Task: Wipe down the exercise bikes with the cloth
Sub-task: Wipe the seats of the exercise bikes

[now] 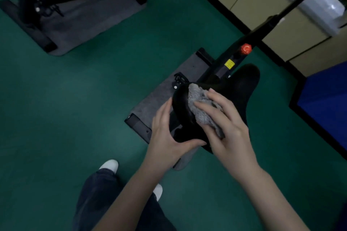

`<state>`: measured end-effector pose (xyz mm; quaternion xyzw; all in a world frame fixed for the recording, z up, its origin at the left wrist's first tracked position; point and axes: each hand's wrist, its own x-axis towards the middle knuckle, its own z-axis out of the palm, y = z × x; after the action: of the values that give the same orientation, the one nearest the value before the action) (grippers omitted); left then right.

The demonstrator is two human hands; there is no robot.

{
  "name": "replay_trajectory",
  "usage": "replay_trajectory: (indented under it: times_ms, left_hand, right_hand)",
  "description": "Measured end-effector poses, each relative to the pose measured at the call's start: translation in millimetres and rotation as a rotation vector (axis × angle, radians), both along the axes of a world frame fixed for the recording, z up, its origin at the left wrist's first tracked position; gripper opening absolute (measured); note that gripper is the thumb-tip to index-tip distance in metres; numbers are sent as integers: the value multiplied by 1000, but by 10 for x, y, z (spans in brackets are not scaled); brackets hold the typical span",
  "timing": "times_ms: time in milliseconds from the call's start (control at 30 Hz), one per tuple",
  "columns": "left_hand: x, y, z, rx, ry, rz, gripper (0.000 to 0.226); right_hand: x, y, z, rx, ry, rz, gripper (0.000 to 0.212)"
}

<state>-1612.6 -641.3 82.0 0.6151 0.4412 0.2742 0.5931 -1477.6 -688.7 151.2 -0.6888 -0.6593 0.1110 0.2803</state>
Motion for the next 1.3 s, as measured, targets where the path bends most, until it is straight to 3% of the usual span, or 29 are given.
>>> replay_trajectory:
  times_ms: [67, 267, 533, 733, 900, 1033, 1200, 1300]
  left_hand:
    - [30, -108, -9, -23, 3, 50, 105]
    - [138, -389, -46, -111, -43, 161, 90]
    - [200, -425, -26, -211, -139, 220, 80]
    - [171, -326, -55, -272, -282, 269, 93]
    - [171, -208, -59, -273, -329, 249, 88]
    - [191, -253, -81, -275, -324, 281, 94]
    - [160, -248, -93, -242, -320, 258, 101]
    - [132, -228, -94, -224, -298, 236, 100]
  right_hand:
    - [62, -85, -13, 1, -22, 75, 34]
    - [120, -481, -100, 99, -9, -4, 34]
    - [122, 354, 79, -118, -228, 424, 32]
    - [148, 799, 185, -234, -118, 282, 24]
    - [123, 531, 214, -257, -265, 586, 26]
    - [51, 1003, 202, -369, -283, 539, 24]
    - [126, 1521, 151, -742, -138, 341, 8]
    - [326, 1470, 152, -724, -114, 174, 18]
